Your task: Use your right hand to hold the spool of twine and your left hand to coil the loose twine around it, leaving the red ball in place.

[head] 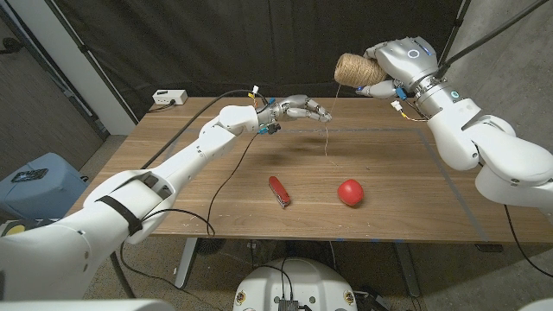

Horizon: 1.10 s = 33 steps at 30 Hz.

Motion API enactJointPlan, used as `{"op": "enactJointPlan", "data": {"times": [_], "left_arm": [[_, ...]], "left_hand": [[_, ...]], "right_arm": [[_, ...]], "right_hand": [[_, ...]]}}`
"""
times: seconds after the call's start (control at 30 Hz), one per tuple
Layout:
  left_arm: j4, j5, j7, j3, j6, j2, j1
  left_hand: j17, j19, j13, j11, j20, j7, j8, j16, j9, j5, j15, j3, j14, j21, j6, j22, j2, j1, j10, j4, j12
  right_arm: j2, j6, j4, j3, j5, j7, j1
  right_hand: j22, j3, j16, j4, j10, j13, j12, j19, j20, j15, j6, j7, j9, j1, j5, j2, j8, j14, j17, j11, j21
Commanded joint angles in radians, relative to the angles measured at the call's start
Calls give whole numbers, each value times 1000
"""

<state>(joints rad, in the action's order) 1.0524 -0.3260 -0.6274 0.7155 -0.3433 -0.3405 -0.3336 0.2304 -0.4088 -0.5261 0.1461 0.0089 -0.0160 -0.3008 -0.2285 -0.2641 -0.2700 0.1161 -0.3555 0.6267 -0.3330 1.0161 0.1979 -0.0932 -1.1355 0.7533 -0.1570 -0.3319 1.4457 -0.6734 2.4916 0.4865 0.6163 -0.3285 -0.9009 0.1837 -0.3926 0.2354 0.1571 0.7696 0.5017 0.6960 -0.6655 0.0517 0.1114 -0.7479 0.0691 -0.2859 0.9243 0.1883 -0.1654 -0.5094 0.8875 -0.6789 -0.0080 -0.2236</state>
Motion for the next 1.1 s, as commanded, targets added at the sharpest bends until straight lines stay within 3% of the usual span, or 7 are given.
{"op": "enactJointPlan", "data": {"times": [0.03,0.33,1.1], "left_arm": [[40,-18,1,-5,32,-12,-34],[57,-18,2,-4,47,-20,-46],[72,-20,9,-4,65,-24,-59]], "left_hand": [[1,3,-6,0,-1,1,2,6,0,2,-1,2,-6,-4,-4,3,1,-3,-1,-2,4],[2,4,-7,1,-1,1,2,5,0,2,0,2,-6,-5,-2,3,1,-3,0,-2,5],[1,6,-9,-1,1,2,2,6,0,2,0,2,-6,-6,-3,3,0,-5,1,-2,6]], "right_arm": [[-69,46,-45,20,39,44,43],[-114,86,-85,35,59,73,74],[-166,127,-135,50,83,108,110]], "right_hand": [[2,4,-4,0,89,4,1,0,8,111,-141,-134,-4,144,5,149,-5,-1,-3,-83,-2],[2,5,-4,-1,89,4,0,1,8,110,-141,-133,-3,144,5,151,-5,0,-5,-83,-2],[2,7,-8,0,89,5,-2,1,9,110,-141,-133,-3,146,5,151,-6,0,-7,-87,-2]]}}
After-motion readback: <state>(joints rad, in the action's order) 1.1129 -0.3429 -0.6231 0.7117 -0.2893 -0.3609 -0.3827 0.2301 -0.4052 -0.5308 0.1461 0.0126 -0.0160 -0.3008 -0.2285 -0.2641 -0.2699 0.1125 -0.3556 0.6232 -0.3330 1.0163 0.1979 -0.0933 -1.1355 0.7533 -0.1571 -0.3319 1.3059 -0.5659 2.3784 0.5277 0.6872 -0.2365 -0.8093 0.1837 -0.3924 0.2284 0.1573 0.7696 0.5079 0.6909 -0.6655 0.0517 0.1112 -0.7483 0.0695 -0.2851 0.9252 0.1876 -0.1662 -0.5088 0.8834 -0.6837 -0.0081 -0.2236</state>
